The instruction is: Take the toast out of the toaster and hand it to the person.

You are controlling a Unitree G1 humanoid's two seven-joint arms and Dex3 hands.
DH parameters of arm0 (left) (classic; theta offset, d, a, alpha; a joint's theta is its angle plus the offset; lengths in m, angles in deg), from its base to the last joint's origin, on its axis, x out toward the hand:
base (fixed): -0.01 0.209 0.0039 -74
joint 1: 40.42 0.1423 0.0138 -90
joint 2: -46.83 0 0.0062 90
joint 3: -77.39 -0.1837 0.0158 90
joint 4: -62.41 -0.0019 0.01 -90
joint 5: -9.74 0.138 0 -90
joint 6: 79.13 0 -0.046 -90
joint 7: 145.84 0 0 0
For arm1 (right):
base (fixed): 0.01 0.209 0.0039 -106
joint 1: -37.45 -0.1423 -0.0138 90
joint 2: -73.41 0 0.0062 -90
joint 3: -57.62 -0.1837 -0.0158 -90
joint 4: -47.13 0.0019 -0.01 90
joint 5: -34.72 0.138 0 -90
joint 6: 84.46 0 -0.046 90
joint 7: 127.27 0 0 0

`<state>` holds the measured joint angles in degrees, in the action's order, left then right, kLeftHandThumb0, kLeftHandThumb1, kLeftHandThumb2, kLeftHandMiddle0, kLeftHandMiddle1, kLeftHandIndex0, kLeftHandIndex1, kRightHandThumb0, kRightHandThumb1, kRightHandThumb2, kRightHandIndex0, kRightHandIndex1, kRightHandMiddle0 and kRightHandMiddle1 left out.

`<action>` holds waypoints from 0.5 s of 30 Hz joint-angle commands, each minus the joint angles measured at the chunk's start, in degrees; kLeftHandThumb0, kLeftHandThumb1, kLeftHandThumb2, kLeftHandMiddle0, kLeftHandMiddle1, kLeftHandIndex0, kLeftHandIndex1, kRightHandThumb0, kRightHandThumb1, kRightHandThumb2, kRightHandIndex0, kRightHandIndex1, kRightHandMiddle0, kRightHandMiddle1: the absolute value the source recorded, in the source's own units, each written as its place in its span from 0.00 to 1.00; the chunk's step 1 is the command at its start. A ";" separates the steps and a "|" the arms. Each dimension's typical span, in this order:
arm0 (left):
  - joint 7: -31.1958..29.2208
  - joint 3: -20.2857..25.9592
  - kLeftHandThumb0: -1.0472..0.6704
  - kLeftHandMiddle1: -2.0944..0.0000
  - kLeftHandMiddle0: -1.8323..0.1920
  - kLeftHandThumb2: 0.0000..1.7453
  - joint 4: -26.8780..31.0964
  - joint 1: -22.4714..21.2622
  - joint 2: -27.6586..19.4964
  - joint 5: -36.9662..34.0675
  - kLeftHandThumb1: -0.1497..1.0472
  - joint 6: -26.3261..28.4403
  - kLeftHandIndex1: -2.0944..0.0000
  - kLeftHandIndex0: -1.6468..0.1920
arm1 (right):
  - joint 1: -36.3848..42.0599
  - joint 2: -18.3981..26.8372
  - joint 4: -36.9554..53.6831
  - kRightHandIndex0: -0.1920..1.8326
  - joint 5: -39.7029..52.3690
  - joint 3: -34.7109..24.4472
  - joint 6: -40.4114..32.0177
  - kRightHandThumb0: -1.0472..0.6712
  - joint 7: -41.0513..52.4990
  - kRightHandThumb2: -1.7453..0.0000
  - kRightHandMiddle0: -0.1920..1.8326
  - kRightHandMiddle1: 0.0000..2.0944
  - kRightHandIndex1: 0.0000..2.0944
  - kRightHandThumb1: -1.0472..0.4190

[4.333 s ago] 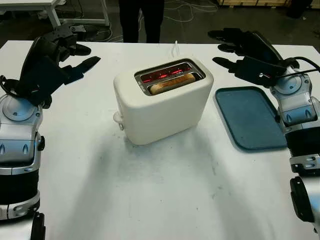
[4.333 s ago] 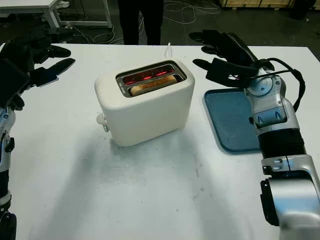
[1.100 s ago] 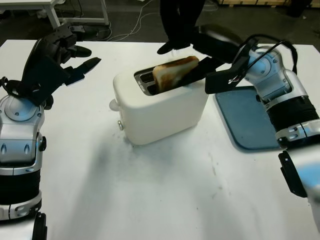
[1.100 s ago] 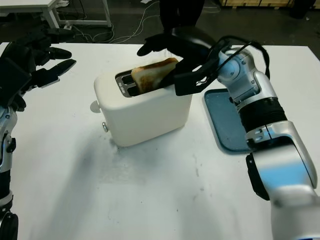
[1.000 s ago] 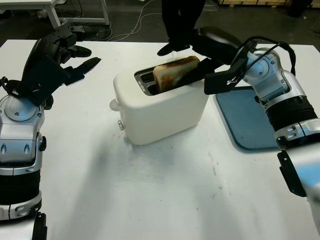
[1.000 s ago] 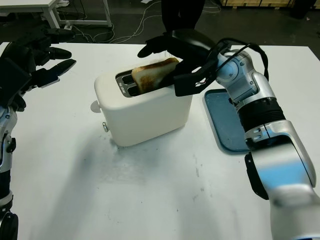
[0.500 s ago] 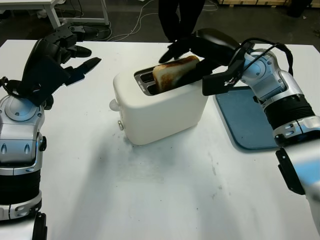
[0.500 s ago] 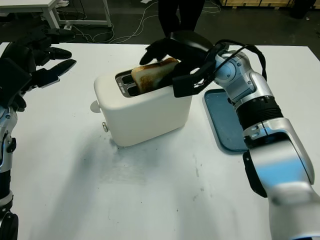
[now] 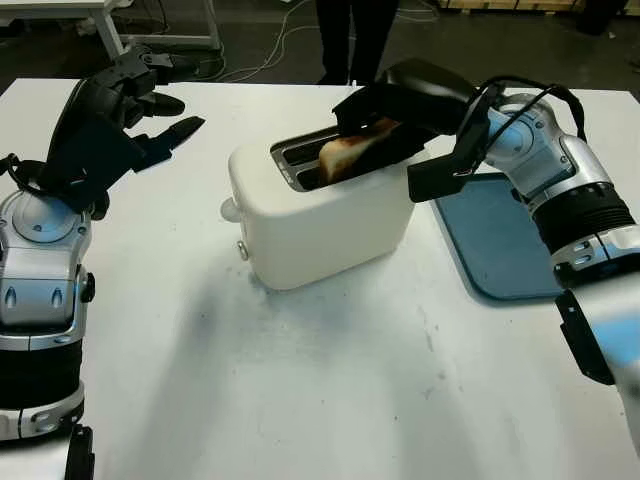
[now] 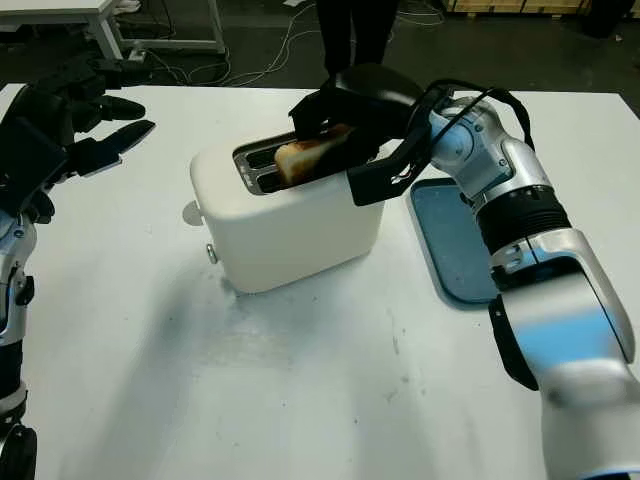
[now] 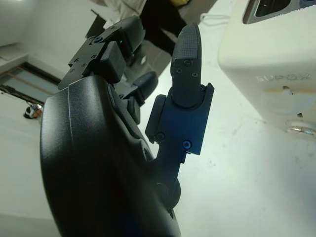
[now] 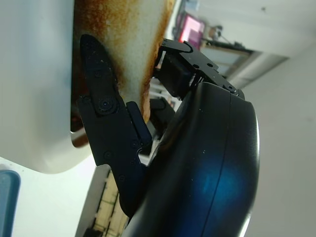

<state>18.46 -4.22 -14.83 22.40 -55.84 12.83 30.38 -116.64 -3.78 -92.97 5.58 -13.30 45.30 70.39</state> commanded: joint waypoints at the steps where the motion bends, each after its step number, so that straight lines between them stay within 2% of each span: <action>1: 0.45 0.06 0.32 0.54 0.82 0.14 0.20 -0.60 0.20 -0.17 0.89 -0.10 0.74 0.72 | -2.05 1.22 -1.52 0.61 -0.30 -0.78 -0.51 0.29 -1.26 0.73 0.48 0.83 0.83 0.09; 7: 0.54 0.01 0.32 0.54 0.82 0.14 0.28 -0.30 0.00 0.17 0.89 -0.19 0.74 0.72 | -6.03 0.60 -7.24 0.56 7.59 -7.24 -3.48 0.32 0.94 0.73 0.43 0.83 0.83 0.09; 9: 0.29 0.10 0.32 0.54 0.82 0.14 0.34 -0.30 0.00 -0.14 0.89 0.09 0.74 0.72 | -8.07 0.84 -8.51 0.58 11.16 -10.34 -5.33 0.32 2.16 0.73 0.46 0.83 0.83 0.09; 13: 0.34 0.14 0.32 0.54 0.83 0.14 0.21 -0.27 -0.02 -0.12 0.89 -0.14 0.74 0.72 | -11.25 2.14 -10.92 0.60 12.64 -13.36 -8.49 0.29 -0.64 0.74 0.49 0.83 0.83 0.09; 15: 0.23 0.29 0.31 0.54 0.83 0.14 0.05 -0.26 -0.04 -0.30 0.89 -0.34 0.74 0.72 | -11.99 2.16 -12.57 0.60 14.88 -15.87 -9.57 0.29 -1.31 0.77 0.50 0.83 0.83 0.09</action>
<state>18.50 -4.19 -14.81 22.40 -55.84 12.80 30.40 -127.60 -2.10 -104.28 18.52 -27.67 36.98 69.73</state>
